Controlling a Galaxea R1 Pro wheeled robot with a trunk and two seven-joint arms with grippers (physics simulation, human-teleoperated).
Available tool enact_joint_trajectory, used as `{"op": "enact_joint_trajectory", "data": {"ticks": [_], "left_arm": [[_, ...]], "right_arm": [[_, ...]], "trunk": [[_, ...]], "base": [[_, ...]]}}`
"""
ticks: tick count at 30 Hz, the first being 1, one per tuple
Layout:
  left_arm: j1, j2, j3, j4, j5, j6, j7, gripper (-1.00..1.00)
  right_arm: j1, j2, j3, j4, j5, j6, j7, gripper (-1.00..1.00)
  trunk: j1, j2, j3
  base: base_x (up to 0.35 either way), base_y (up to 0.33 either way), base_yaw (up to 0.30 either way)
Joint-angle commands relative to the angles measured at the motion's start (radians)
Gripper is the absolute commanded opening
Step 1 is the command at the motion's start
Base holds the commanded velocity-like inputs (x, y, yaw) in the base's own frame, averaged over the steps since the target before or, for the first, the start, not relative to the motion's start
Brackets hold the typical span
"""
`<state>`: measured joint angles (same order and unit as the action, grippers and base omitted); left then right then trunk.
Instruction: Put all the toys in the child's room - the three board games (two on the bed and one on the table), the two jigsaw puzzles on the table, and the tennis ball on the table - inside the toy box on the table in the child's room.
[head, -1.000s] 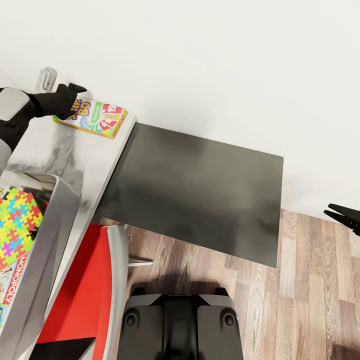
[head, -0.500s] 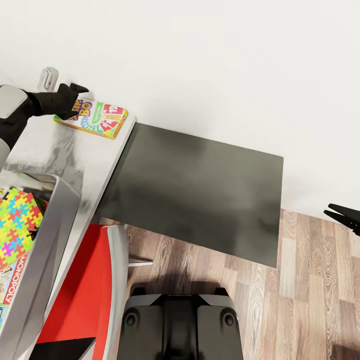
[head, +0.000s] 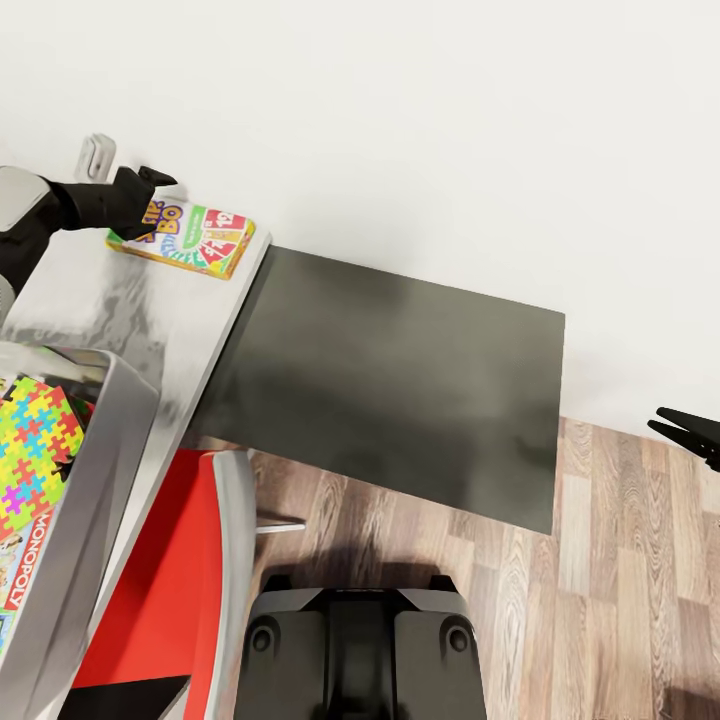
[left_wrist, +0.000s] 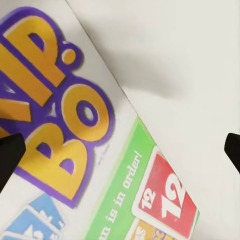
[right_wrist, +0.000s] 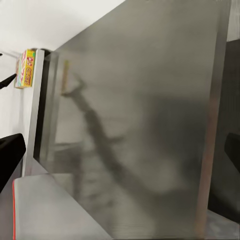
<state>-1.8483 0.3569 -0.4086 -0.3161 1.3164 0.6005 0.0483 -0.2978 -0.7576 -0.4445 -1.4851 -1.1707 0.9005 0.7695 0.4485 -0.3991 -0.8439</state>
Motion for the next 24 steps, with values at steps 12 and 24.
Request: {"op": "enact_joint_trajectory", "data": {"ticks": [12, 24], "left_arm": [[0.042, 0.001, -0.010, 0.011, 0.007, 0.004, 0.009, 1.00], [0.042, 0.001, -0.005, 0.012, 0.007, 0.004, 0.008, 1.00]], "right_arm": [[-0.001, 0.000, 0.000, 0.000, 0.000, 0.005, 0.001, 1.00], [-0.001, 0.000, 0.000, 0.000, 0.000, 0.005, 0.001, 1.00]], "trunk": [[0.001, -0.001, -0.001], [0.001, -0.001, -0.001]], "base": [[0.000, 0.000, -0.212], [0.000, 0.000, -0.173]]}}
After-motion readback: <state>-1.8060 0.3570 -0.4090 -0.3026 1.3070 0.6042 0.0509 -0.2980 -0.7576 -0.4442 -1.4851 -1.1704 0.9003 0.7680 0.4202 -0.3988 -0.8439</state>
